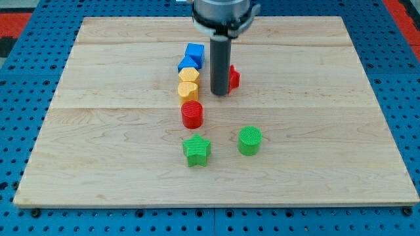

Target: Slightly touch the red star

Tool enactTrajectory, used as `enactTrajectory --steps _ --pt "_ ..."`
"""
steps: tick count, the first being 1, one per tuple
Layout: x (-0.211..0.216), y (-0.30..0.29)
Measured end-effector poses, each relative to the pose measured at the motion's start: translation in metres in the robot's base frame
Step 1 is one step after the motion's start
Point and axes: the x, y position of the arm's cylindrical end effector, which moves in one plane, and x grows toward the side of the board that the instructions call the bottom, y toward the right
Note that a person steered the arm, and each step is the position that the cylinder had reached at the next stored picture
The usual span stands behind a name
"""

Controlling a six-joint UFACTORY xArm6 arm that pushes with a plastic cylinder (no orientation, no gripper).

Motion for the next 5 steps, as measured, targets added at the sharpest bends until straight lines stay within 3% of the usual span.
enactTrajectory --steps 2,3,5 --pt "-0.02 0.0" --pt "0.01 0.0" --pt "0.018 0.0"
